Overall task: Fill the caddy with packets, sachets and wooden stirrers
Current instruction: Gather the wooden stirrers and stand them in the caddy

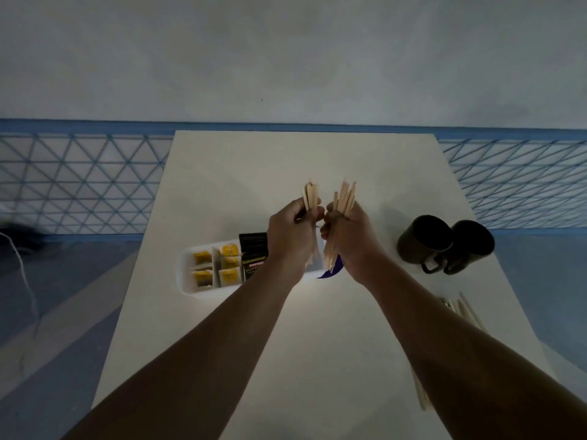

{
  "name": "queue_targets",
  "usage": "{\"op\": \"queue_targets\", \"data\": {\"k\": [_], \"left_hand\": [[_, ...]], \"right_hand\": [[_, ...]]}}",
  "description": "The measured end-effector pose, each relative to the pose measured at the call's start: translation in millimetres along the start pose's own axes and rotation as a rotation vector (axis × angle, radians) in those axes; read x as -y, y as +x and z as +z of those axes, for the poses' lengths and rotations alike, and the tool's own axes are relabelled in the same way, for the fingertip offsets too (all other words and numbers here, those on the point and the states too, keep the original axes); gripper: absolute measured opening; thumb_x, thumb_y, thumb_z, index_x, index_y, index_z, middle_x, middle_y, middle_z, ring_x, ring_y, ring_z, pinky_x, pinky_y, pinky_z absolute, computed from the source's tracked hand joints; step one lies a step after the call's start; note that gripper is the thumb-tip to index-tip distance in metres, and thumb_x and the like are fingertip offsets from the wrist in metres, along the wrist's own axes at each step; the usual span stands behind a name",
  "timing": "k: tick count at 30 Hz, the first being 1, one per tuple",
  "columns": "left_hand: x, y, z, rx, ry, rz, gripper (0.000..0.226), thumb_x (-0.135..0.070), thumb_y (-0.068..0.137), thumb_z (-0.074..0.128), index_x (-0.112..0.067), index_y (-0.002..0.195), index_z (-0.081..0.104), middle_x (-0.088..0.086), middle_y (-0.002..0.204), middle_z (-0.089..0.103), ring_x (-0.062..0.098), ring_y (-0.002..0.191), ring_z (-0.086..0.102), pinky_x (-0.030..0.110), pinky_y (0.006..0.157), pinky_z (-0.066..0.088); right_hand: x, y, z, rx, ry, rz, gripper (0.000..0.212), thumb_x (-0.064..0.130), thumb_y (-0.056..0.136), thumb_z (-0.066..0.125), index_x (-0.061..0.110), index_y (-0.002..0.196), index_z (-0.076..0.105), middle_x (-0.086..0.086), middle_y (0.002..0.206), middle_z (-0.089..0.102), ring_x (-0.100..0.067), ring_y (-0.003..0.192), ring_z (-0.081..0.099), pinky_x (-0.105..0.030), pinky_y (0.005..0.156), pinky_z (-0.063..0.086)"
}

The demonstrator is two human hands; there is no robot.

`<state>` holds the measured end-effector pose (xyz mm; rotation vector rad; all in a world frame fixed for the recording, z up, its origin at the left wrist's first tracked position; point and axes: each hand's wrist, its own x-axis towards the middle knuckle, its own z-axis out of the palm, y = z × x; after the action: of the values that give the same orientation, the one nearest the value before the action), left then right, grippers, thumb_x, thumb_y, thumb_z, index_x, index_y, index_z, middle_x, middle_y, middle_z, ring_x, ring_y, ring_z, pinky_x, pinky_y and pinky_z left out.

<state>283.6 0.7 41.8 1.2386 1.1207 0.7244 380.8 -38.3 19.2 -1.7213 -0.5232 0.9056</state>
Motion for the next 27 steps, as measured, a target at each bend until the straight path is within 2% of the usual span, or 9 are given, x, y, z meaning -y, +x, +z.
{"op": "queue_targets", "data": {"k": [6, 9, 14, 17, 20, 22, 25, 27], "left_hand": [[7, 9, 9, -0.068, 0.02, 0.003, 0.021, -0.018, 0.095, 0.062, -0.037, 0.09, 0.071, -0.012, 0.086, 0.071, 0.019, 0.092, 0.069, 0.043, 0.087, 0.058], [9, 14, 13, -0.105, 0.036, 0.009, 0.021, -0.017, 0.095, 0.061, -0.035, 0.089, 0.07, -0.016, 0.085, 0.07, 0.015, 0.091, 0.068, 0.041, 0.09, 0.056], [15, 23, 15, -0.163, 0.086, 0.026, 0.029, -0.016, 0.094, 0.061, -0.039, 0.08, 0.067, -0.011, 0.089, 0.073, 0.015, 0.09, 0.068, 0.045, 0.091, 0.055], [17, 27, 17, -0.195, 0.114, 0.044, 0.027, -0.016, 0.095, 0.059, -0.038, 0.082, 0.067, -0.012, 0.086, 0.072, 0.012, 0.085, 0.068, 0.041, 0.087, 0.057], [18, 30, 18, -0.211, 0.15, 0.036, 0.015, -0.017, 0.094, 0.059, -0.026, 0.087, 0.07, -0.01, 0.083, 0.071, 0.012, 0.083, 0.067, 0.038, 0.083, 0.057], [22, 30, 17, -0.207, 0.185, 0.019, 0.011, -0.018, 0.093, 0.06, -0.019, 0.091, 0.071, -0.007, 0.082, 0.07, 0.013, 0.08, 0.067, 0.039, 0.079, 0.057], [26, 29, 16, -0.182, 0.261, 0.017, 0.01, -0.017, 0.093, 0.061, -0.018, 0.092, 0.071, -0.009, 0.076, 0.067, 0.006, 0.07, 0.061, 0.027, 0.064, 0.048], [26, 29, 16, -0.172, 0.332, 0.039, 0.012, -0.014, 0.093, 0.061, -0.017, 0.092, 0.072, -0.009, 0.076, 0.067, 0.006, 0.069, 0.06, 0.023, 0.064, 0.045]], "right_hand": [[0, 14, 3, -0.01, -0.066, -0.077, 0.015, 0.009, 0.103, 0.039, 0.007, 0.104, 0.054, -0.011, 0.083, 0.059, -0.017, 0.072, 0.055, -0.028, 0.064, 0.049], [0, 23, 4, -0.012, -0.078, -0.1, 0.015, 0.007, 0.101, 0.04, 0.01, 0.102, 0.054, -0.012, 0.086, 0.058, -0.02, 0.074, 0.054, -0.033, 0.067, 0.049], [4, 29, 8, -0.023, -0.132, -0.181, 0.015, 0.009, 0.101, 0.04, 0.009, 0.105, 0.055, -0.009, 0.092, 0.06, -0.018, 0.081, 0.058, -0.036, 0.076, 0.053], [8, 32, 12, 0.001, -0.084, -0.172, 0.015, 0.009, 0.102, 0.039, 0.01, 0.105, 0.054, -0.008, 0.088, 0.06, -0.017, 0.078, 0.059, -0.031, 0.071, 0.055], [2, 35, 13, 0.017, -0.022, -0.11, 0.014, 0.007, 0.1, 0.041, 0.011, 0.102, 0.054, -0.007, 0.082, 0.059, -0.018, 0.074, 0.057, -0.038, 0.07, 0.053], [-7, 34, 12, 0.036, -0.037, -0.07, 0.013, 0.005, 0.099, 0.042, 0.009, 0.101, 0.054, -0.008, 0.08, 0.059, -0.018, 0.072, 0.055, -0.037, 0.068, 0.05], [-18, 30, 11, 0.075, -0.077, -0.039, 0.011, 0.002, 0.096, 0.045, 0.004, 0.101, 0.055, -0.011, 0.081, 0.06, -0.022, 0.072, 0.055, -0.04, 0.067, 0.047], [-23, 28, 12, 0.102, -0.118, -0.047, 0.014, 0.0, 0.091, 0.048, 0.006, 0.101, 0.055, -0.009, 0.085, 0.063, -0.024, 0.075, 0.059, -0.042, 0.07, 0.049]]}}
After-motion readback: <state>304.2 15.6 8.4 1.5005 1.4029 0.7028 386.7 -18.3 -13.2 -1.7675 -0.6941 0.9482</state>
